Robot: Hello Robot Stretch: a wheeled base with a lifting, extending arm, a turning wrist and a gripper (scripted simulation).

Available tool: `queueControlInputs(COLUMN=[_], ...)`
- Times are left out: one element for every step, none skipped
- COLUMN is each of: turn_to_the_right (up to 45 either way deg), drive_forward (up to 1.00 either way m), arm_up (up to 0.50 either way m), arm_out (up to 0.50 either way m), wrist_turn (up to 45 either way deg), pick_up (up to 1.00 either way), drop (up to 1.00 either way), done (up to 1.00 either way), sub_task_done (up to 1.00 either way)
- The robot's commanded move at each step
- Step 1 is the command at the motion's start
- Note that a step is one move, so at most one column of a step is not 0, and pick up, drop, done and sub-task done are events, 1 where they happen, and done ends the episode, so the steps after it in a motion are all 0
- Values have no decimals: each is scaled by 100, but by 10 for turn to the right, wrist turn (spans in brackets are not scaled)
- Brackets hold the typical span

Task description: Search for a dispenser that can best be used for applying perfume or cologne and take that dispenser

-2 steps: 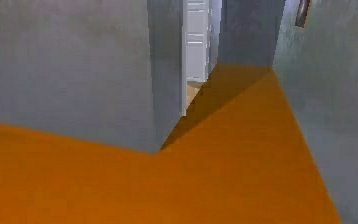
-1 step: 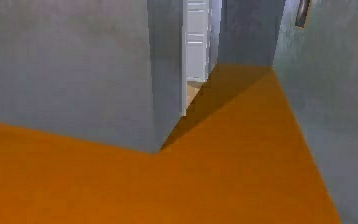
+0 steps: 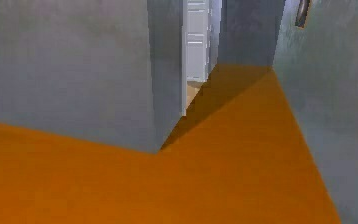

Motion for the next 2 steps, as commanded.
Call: queueControlInputs(turn_to_the_right=[0,0], drive_forward=[0,0], arm_up=[10,0], arm_out=[0,0], wrist_turn=[0,0], pick_up=[0,0], drop=[0,0], done=[0,100], sub_task_done=[0,0])
